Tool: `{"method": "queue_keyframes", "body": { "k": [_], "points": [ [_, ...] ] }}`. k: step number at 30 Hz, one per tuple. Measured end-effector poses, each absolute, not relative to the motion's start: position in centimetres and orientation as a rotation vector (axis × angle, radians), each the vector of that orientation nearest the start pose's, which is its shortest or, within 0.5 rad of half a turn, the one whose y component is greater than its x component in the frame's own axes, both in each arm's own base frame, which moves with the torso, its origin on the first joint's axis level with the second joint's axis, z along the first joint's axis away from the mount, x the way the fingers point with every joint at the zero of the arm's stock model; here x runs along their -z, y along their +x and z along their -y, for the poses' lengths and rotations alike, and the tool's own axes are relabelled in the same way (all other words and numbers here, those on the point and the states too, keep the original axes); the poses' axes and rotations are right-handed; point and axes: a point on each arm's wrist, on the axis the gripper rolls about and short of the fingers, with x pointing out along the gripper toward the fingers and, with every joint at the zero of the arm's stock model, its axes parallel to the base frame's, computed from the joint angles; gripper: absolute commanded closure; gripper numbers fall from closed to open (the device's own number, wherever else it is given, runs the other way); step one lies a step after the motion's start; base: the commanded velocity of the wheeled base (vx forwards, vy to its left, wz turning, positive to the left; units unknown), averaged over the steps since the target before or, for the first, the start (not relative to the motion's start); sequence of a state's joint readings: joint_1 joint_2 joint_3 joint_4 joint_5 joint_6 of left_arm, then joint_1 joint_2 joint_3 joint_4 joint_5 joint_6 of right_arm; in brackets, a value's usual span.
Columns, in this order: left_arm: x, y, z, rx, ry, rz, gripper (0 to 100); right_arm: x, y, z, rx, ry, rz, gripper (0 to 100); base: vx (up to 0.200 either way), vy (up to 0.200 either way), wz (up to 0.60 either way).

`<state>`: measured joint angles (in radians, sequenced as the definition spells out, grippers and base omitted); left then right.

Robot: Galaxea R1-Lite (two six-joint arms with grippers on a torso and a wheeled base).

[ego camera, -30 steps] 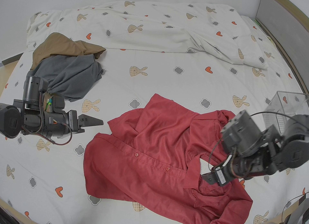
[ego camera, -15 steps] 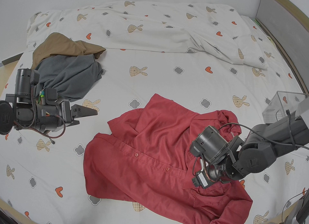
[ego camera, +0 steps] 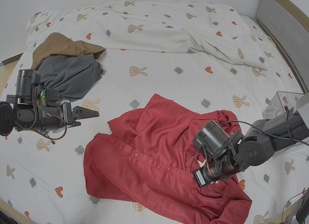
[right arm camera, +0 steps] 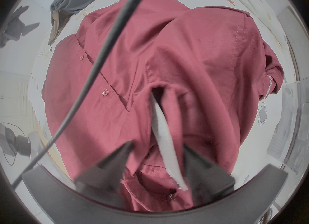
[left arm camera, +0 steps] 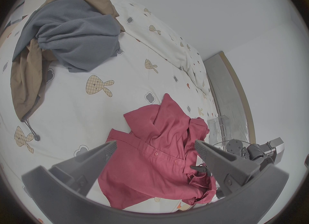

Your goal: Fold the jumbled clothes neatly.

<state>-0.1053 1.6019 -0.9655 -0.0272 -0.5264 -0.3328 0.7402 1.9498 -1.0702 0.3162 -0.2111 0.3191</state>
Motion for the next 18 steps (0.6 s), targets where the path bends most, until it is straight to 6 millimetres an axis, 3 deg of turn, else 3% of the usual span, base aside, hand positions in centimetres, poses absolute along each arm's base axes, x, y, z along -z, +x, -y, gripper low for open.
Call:
{"method": "queue_keyframes", "body": {
  "k": [9,18],
  "points": [
    [-19.5,27.6,4.3,0.512,-0.439,-0.720,0,-11.2,24.2,-19.3,-0.201,-0.149,-1.101,100,0.000,0.000,0.00],
    [-18.9,28.0,4.4,0.509,-0.442,-0.742,0,-16.7,21.5,-14.1,-0.149,0.012,-0.956,100,0.000,0.000,0.00]
  ]
}}
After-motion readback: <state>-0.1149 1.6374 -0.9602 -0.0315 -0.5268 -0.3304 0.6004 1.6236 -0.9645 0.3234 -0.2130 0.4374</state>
